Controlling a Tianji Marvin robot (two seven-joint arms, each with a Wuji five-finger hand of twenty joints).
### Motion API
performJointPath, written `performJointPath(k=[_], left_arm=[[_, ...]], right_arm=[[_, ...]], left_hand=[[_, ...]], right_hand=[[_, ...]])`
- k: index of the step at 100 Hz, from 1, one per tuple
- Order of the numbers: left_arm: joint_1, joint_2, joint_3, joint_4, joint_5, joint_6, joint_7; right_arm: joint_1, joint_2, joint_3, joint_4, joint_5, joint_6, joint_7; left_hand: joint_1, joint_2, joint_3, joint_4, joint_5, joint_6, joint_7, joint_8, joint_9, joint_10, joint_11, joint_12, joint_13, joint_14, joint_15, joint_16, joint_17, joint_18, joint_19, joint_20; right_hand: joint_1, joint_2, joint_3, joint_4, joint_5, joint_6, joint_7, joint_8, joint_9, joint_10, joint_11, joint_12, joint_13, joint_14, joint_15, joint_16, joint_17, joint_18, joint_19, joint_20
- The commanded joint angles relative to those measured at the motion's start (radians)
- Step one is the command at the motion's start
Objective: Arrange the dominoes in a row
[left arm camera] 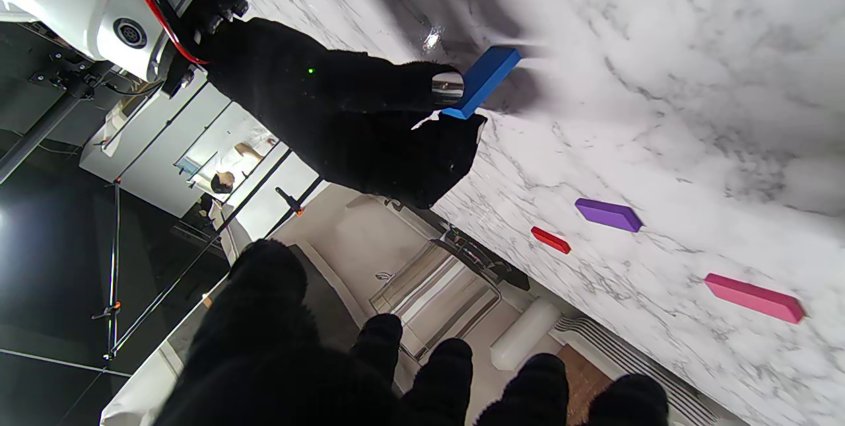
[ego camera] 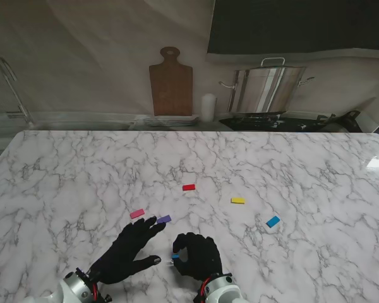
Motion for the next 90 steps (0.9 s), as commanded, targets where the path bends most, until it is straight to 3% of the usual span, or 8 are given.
performJointPath(k=[1, 43, 47, 72, 83, 84, 90], left_arm=[[0.003, -0.001, 0.002, -0.003, 0.001, -0.003, -0.014], [0.003, 0.000, 0.002, -0.003, 0.003, -0.003, -0.014], [0.003, 0.000, 0.002, -0.003, 0.004, -0.003, -0.014], [0.004, 0.000, 0.002, -0.005, 0.004, -0.002, -0.014], [0.004, 0.000, 0.002, -0.004, 0.004, -0.003, -0.014], [0.004, 0.000, 0.002, -0.004, 0.004, -0.003, -0.014], [0.004, 0.000, 0.001, -0.004, 0.004, -0.003, -0.015]], right_arm=[[-0.005, -0.001, -0.001, -0.002, -0.003, 0.006, 0.001], [-0.005, 0.002, -0.002, -0.006, -0.006, 0.005, 0.008], [-0.005, 0.003, -0.002, -0.007, -0.007, 0.004, 0.010], [-0.006, 0.007, -0.002, -0.010, -0.013, 0.003, 0.017], [-0.006, 0.009, -0.002, -0.011, -0.019, 0.001, 0.018], [-0.006, 0.009, -0.002, -0.012, -0.020, 0.001, 0.019], [-0.006, 0.011, -0.002, -0.013, -0.027, -0.001, 0.019]], left_hand=[[0.006, -0.013, -0.005, 0.017, -0.028, -0.013, -0.016, 0.010, -0.016, -0.028, -0.010, -0.010, -0.012, -0.026, -0.010, -0.021, 0.006, -0.008, -0.006, -0.014], [0.007, -0.013, -0.004, 0.017, -0.028, -0.014, -0.016, 0.010, -0.016, -0.028, -0.010, -0.011, -0.012, -0.025, -0.010, -0.021, 0.007, -0.007, -0.006, -0.015], [0.007, -0.013, -0.005, 0.017, -0.028, -0.014, -0.016, 0.010, -0.016, -0.028, -0.010, -0.011, -0.012, -0.025, -0.010, -0.021, 0.007, -0.007, -0.006, -0.015], [0.006, -0.013, -0.004, 0.017, -0.028, -0.014, -0.016, 0.009, -0.016, -0.028, -0.010, -0.011, -0.012, -0.025, -0.010, -0.021, 0.007, -0.007, -0.006, -0.015], [0.006, -0.014, -0.005, 0.017, -0.028, -0.013, -0.016, 0.009, -0.016, -0.028, -0.010, -0.011, -0.012, -0.025, -0.010, -0.021, 0.007, -0.008, -0.006, -0.014], [0.006, -0.014, -0.005, 0.017, -0.028, -0.013, -0.016, 0.009, -0.016, -0.028, -0.010, -0.011, -0.012, -0.025, -0.010, -0.021, 0.007, -0.008, -0.006, -0.014], [0.008, -0.014, -0.004, 0.018, -0.028, -0.014, -0.016, 0.009, -0.016, -0.027, -0.010, -0.011, -0.012, -0.025, -0.010, -0.021, 0.007, -0.008, -0.006, -0.014]], right_hand=[[-0.015, -0.022, 0.021, 0.023, -0.022, 0.002, 0.009, 0.037, -0.028, -0.009, 0.021, 0.007, -0.021, -0.016, 0.000, 0.009, -0.008, -0.034, 0.012, 0.022], [-0.044, -0.010, 0.006, 0.029, -0.026, 0.030, -0.050, 0.045, -0.057, -0.002, 0.005, 0.004, -0.046, -0.022, -0.017, 0.001, -0.021, -0.034, 0.003, 0.024], [-0.057, -0.008, 0.005, 0.038, -0.022, 0.036, -0.085, 0.076, -0.063, -0.001, 0.002, 0.004, -0.051, -0.023, -0.022, -0.001, -0.024, -0.035, 0.000, 0.026], [-0.084, 0.004, 0.007, 0.051, -0.027, 0.052, -0.137, 0.103, -0.090, 0.001, -0.007, 0.003, -0.068, -0.025, -0.032, -0.005, -0.036, -0.038, -0.008, 0.027], [-0.105, 0.026, -0.020, 0.080, -0.025, 0.062, -0.185, 0.132, -0.105, 0.004, -0.016, 0.000, -0.075, -0.026, -0.040, -0.008, -0.042, -0.038, -0.014, 0.029], [-0.122, 0.024, -0.014, 0.105, -0.020, 0.066, -0.202, 0.152, -0.107, 0.003, -0.018, -0.001, -0.077, -0.027, -0.043, -0.009, -0.044, -0.036, -0.015, 0.029], [-0.150, 0.035, -0.021, 0.127, -0.018, 0.071, -0.226, 0.185, -0.112, 0.004, -0.023, -0.002, -0.080, -0.027, -0.048, -0.010, -0.046, -0.036, -0.018, 0.030]])
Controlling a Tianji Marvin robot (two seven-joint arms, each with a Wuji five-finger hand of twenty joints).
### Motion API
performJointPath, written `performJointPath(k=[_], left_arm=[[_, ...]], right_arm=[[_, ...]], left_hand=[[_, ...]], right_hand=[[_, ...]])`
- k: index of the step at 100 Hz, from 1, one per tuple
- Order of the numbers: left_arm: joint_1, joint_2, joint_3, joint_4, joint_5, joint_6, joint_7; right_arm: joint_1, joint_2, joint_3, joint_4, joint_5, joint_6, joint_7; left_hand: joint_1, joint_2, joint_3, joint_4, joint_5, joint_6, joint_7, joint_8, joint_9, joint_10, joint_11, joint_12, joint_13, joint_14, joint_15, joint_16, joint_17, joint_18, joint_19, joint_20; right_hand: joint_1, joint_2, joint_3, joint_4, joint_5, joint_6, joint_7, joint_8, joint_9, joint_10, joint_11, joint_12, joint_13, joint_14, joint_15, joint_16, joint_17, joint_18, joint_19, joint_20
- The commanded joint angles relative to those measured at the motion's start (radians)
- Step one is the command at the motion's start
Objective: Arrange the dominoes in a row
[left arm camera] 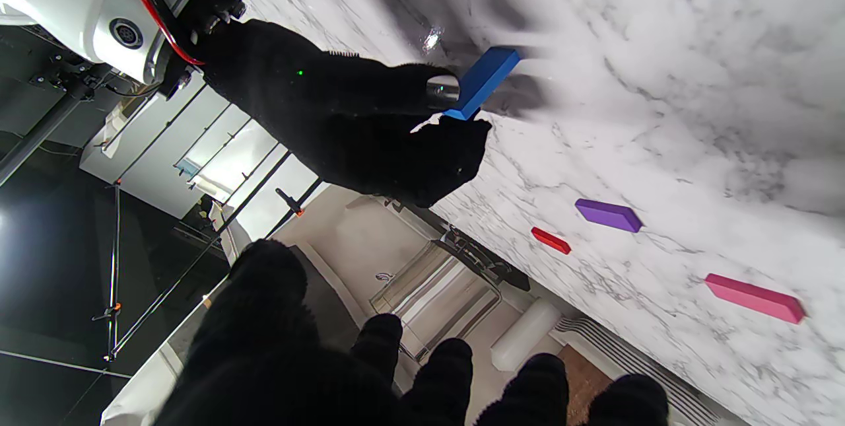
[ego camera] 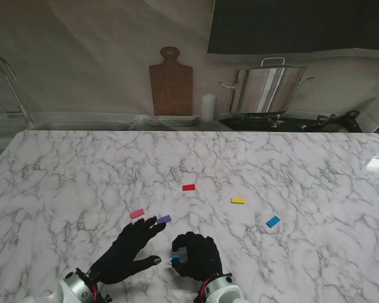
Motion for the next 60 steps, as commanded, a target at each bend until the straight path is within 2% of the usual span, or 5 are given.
performJointPath(k=[1, 19, 34, 49, 60], left_arm=[[0.003, -0.001, 0.001, -0.004, 0.001, -0.003, -0.014], [0.005, -0.001, -0.001, -0.004, 0.003, -0.003, -0.013], [0.005, -0.001, -0.003, -0.005, 0.003, -0.002, -0.012], [0.006, -0.002, -0.004, -0.006, 0.003, 0.000, -0.009], [0.006, -0.002, -0.004, -0.007, 0.004, 0.002, -0.007]], right_arm=[[-0.005, 0.003, -0.001, -0.005, -0.010, -0.001, 0.002], [-0.019, 0.011, 0.020, -0.029, -0.026, -0.005, 0.009], [-0.036, 0.016, 0.044, -0.058, -0.040, -0.008, 0.010], [-0.058, 0.020, 0.085, -0.095, -0.057, -0.004, 0.003], [-0.077, 0.024, 0.133, -0.127, -0.072, -0.001, 0.003]], left_hand=[[0.007, -0.014, -0.005, 0.017, -0.028, -0.013, -0.016, 0.009, -0.016, -0.027, -0.010, -0.011, -0.012, -0.024, -0.010, -0.021, 0.007, -0.008, -0.006, -0.014], [0.006, -0.013, -0.005, 0.017, -0.028, -0.013, -0.016, 0.009, -0.016, -0.027, -0.010, -0.012, -0.012, -0.024, -0.010, -0.021, 0.007, -0.007, -0.006, -0.015], [0.005, -0.013, -0.005, 0.017, -0.028, -0.014, -0.017, 0.008, -0.016, -0.028, -0.010, -0.012, -0.012, -0.025, -0.010, -0.021, 0.006, -0.007, -0.006, -0.015], [0.006, -0.012, -0.004, 0.017, -0.028, -0.014, -0.017, 0.007, -0.016, -0.027, -0.010, -0.012, -0.012, -0.025, -0.010, -0.021, 0.006, -0.007, -0.006, -0.015], [0.006, -0.012, -0.004, 0.018, -0.028, -0.014, -0.016, 0.008, -0.016, -0.027, -0.010, -0.012, -0.012, -0.026, -0.010, -0.021, 0.007, -0.008, -0.006, -0.015]], right_hand=[[-0.055, 0.015, -0.002, 0.044, -0.018, 0.022, -0.032, 0.051, -0.037, 0.002, -0.020, -0.003, -0.044, -0.026, -0.014, -0.009, -0.017, -0.034, -0.006, 0.020], [-0.134, 0.009, -0.081, 0.035, -0.027, 0.031, -0.080, 0.066, -0.057, 0.007, -0.042, -0.009, -0.059, -0.028, -0.039, -0.016, -0.036, -0.028, -0.026, 0.018], [-0.156, 0.034, -0.123, 0.034, -0.034, 0.035, -0.112, 0.069, -0.067, 0.011, -0.061, -0.014, -0.064, -0.028, -0.051, -0.018, -0.045, -0.022, -0.037, 0.019], [-0.135, 0.079, -0.159, 0.042, -0.029, 0.029, -0.222, 0.030, -0.016, 0.023, -0.153, -0.073, -0.006, -0.016, -0.155, -0.069, -0.039, 0.016, -0.084, 0.005], [-0.124, 0.093, -0.162, 0.046, -0.011, 0.019, -0.261, 0.008, 0.032, 0.024, -0.188, -0.104, 0.040, -0.014, -0.220, -0.098, -0.026, 0.041, -0.128, -0.013]])
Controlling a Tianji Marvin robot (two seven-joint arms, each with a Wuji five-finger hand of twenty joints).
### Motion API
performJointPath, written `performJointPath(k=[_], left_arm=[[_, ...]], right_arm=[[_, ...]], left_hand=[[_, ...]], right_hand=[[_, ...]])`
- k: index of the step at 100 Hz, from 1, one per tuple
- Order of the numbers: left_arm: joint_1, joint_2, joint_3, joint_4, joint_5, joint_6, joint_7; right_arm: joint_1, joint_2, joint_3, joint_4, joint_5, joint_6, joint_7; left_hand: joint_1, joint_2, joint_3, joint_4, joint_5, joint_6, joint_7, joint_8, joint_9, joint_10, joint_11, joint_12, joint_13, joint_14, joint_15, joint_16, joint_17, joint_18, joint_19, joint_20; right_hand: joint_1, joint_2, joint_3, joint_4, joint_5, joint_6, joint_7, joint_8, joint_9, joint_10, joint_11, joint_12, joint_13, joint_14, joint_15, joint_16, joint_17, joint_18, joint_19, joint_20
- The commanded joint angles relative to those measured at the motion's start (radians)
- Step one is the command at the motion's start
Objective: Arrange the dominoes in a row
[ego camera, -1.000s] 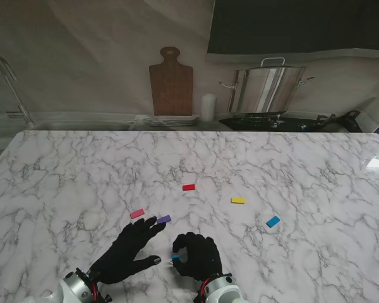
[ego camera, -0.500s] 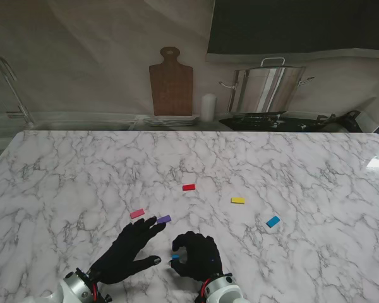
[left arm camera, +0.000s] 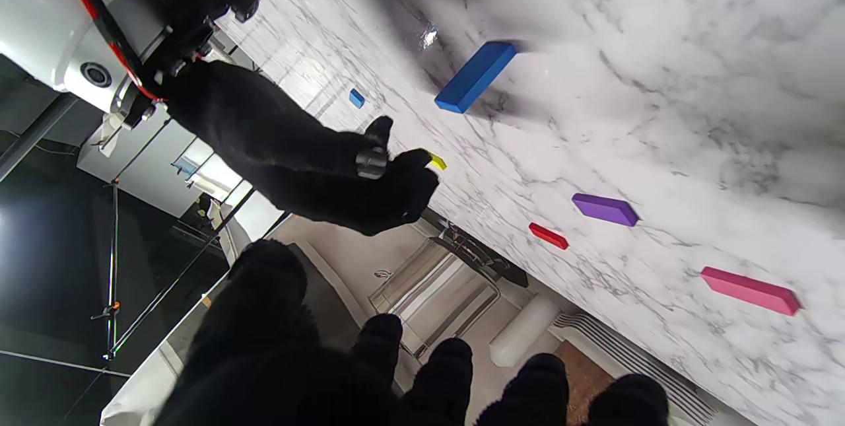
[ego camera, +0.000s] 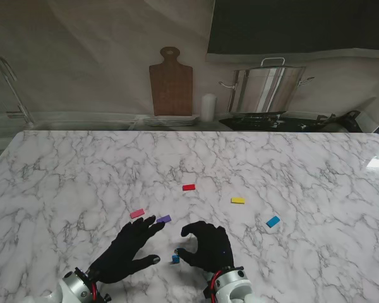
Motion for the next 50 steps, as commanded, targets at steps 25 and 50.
performJointPath(k=[25, 50], left_arm=[[0.004, -0.002, 0.002, -0.006, -0.001, 0.010, -0.013], [0.003, -0.001, 0.002, -0.006, -0.003, 0.006, -0.018]], right_arm=[[-0.060, 0.041, 0.175, -0.095, -0.097, -0.003, 0.065], [-0.095, 0.072, 0.335, -0.130, -0.179, -0.030, 0.189]], left_hand=[[0.009, -0.010, -0.004, 0.018, -0.028, -0.014, -0.016, 0.008, -0.016, -0.026, -0.010, -0.011, -0.011, -0.025, -0.009, -0.021, 0.007, -0.008, -0.006, -0.015], [0.009, -0.010, -0.004, 0.018, -0.028, -0.015, -0.016, 0.009, -0.016, -0.027, -0.010, -0.012, -0.012, -0.025, -0.010, -0.021, 0.007, -0.009, -0.005, -0.013]], right_hand=[[0.008, 0.026, -0.012, 0.034, -0.004, -0.024, -0.128, -0.090, 0.062, -0.004, -0.147, -0.098, 0.078, -0.020, -0.205, -0.090, 0.004, 0.049, -0.161, -0.072], [0.088, -0.051, 0.074, 0.037, -0.014, -0.078, -0.161, -0.126, 0.055, -0.060, -0.227, -0.154, 0.104, -0.066, -0.372, -0.161, 0.005, 0.039, -0.309, -0.151]])
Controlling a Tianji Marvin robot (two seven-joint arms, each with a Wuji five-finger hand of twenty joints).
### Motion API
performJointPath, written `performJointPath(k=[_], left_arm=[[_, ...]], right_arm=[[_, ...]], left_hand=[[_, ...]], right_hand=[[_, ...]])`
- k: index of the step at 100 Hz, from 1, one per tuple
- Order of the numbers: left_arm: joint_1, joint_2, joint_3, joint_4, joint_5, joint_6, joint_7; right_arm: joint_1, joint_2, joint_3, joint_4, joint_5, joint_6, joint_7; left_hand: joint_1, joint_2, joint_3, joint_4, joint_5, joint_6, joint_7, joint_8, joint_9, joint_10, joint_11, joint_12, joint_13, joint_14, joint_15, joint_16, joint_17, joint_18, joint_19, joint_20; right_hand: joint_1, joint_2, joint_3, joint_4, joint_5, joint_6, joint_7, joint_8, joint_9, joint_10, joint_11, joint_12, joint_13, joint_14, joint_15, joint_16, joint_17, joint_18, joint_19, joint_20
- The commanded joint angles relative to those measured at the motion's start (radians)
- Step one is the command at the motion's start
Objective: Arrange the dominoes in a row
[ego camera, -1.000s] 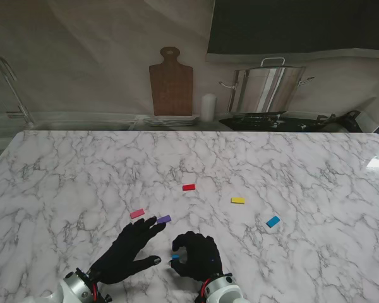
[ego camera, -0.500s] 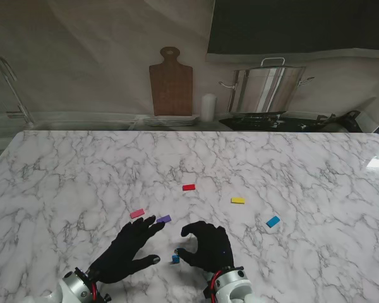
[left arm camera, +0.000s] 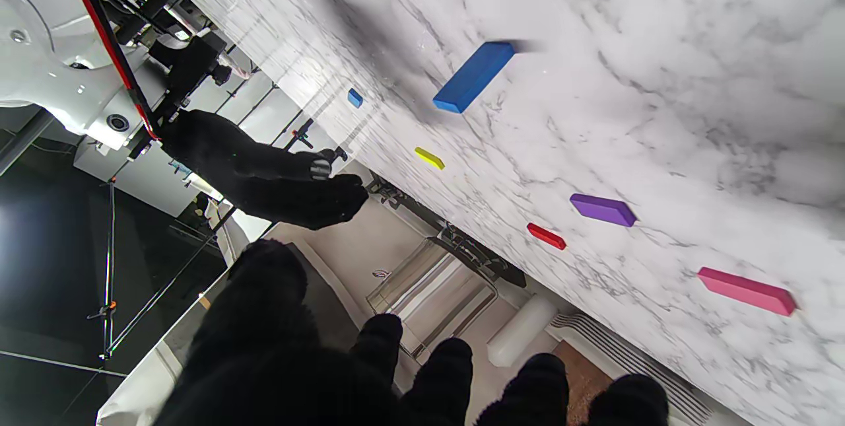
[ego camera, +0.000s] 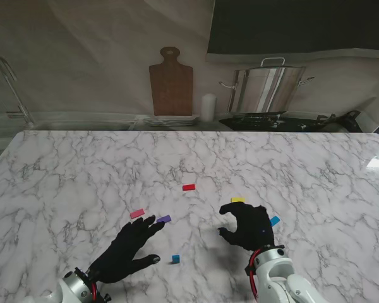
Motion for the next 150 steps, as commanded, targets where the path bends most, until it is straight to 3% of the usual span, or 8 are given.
performJointPath(k=[1, 20, 32, 59, 77, 94, 105, 150], left_arm=[[0.003, 0.000, 0.002, -0.004, 0.000, -0.001, -0.016], [0.004, -0.001, 0.002, -0.005, 0.000, -0.003, -0.014], [0.004, -0.002, 0.001, -0.005, 0.002, -0.003, -0.010], [-0.001, 0.000, 0.004, -0.002, -0.002, 0.002, -0.016], [-0.003, 0.000, 0.006, -0.002, -0.002, 0.006, -0.019], [-0.005, 0.000, 0.006, -0.002, -0.004, 0.008, -0.022], [-0.006, 0.000, 0.006, -0.001, -0.005, 0.010, -0.023], [-0.014, 0.001, 0.010, 0.003, -0.010, 0.015, -0.027]], right_arm=[[-0.005, 0.024, 0.038, -0.002, -0.010, -0.003, 0.011], [-0.010, 0.047, 0.148, 0.011, -0.084, -0.081, 0.105], [-0.002, 0.059, 0.202, 0.036, -0.134, -0.125, 0.150], [0.028, 0.076, 0.244, 0.121, -0.195, -0.127, 0.220], [0.057, 0.085, 0.242, 0.191, -0.221, -0.147, 0.217], [0.091, 0.092, 0.230, 0.251, -0.252, -0.170, 0.194], [0.110, 0.095, 0.220, 0.282, -0.269, -0.173, 0.172], [0.162, 0.101, 0.186, 0.357, -0.286, -0.171, 0.132]], left_hand=[[0.008, -0.010, -0.005, 0.018, -0.028, -0.015, -0.015, 0.009, -0.016, -0.027, -0.010, -0.012, -0.012, -0.025, -0.010, -0.021, 0.007, -0.009, -0.005, -0.013], [0.009, -0.009, -0.004, 0.018, -0.028, -0.016, -0.016, 0.010, -0.016, -0.026, -0.010, -0.012, -0.012, -0.025, -0.010, -0.021, 0.006, -0.008, -0.006, -0.013], [0.008, -0.009, -0.005, 0.018, -0.028, -0.016, -0.016, 0.010, -0.016, -0.027, -0.010, -0.012, -0.012, -0.025, -0.010, -0.021, 0.007, -0.008, -0.005, -0.013], [0.008, -0.009, -0.005, 0.017, -0.028, -0.018, -0.015, 0.011, -0.016, -0.027, -0.010, -0.012, -0.012, -0.025, -0.010, -0.021, 0.007, -0.008, -0.005, -0.012], [0.009, -0.009, -0.005, 0.017, -0.028, -0.018, -0.015, 0.012, -0.016, -0.028, -0.010, -0.012, -0.012, -0.025, -0.010, -0.021, 0.007, -0.009, -0.005, -0.012], [0.009, -0.010, -0.005, 0.017, -0.028, -0.018, -0.016, 0.012, -0.016, -0.028, -0.010, -0.012, -0.012, -0.025, -0.010, -0.021, 0.007, -0.009, -0.005, -0.012], [0.008, -0.009, -0.005, 0.017, -0.029, -0.019, -0.016, 0.012, -0.016, -0.028, -0.010, -0.012, -0.012, -0.025, -0.010, -0.022, 0.007, -0.010, -0.006, -0.012], [0.010, -0.009, -0.004, 0.017, -0.028, -0.019, -0.016, 0.012, -0.016, -0.027, -0.010, -0.013, -0.012, -0.025, -0.010, -0.022, 0.007, -0.009, -0.006, -0.013]], right_hand=[[0.035, -0.034, 0.039, 0.027, -0.015, -0.041, -0.022, -0.026, -0.001, -0.033, -0.033, -0.019, 0.015, -0.036, -0.048, -0.023, -0.005, -0.005, -0.033, -0.022], [0.057, -0.041, 0.069, 0.025, -0.038, -0.081, -0.026, -0.049, -0.013, -0.071, -0.090, -0.074, 0.036, -0.075, -0.140, -0.081, 0.016, -0.045, -0.128, -0.100], [0.055, -0.043, 0.074, 0.025, -0.059, -0.089, -0.027, -0.055, -0.003, -0.062, -0.087, -0.079, 0.052, -0.081, -0.146, -0.089, 0.028, -0.058, -0.136, -0.118], [0.048, -0.048, 0.077, 0.023, -0.055, -0.084, -0.013, -0.059, 0.036, -0.054, -0.049, -0.059, 0.083, -0.071, -0.128, -0.081, 0.055, -0.054, -0.097, -0.118], [0.052, -0.067, 0.097, 0.021, -0.055, -0.107, 0.014, -0.052, 0.047, -0.057, -0.021, -0.035, 0.103, -0.070, -0.103, -0.069, 0.078, -0.058, -0.058, -0.112], [0.086, -0.126, 0.146, 0.012, -0.063, -0.206, 0.070, -0.022, 0.052, -0.064, 0.002, -0.019, 0.119, -0.075, -0.081, -0.063, 0.104, -0.062, -0.021, -0.105], [0.094, -0.141, 0.163, 0.006, -0.051, -0.235, 0.099, -0.009, 0.066, -0.067, 0.021, -0.009, 0.131, -0.076, -0.062, -0.056, 0.118, -0.061, 0.000, -0.101], [0.088, -0.154, 0.165, -0.007, 0.046, -0.292, 0.170, 0.019, 0.106, -0.064, 0.072, 0.028, 0.168, -0.059, 0.015, -0.020, 0.150, -0.051, 0.076, -0.075]])
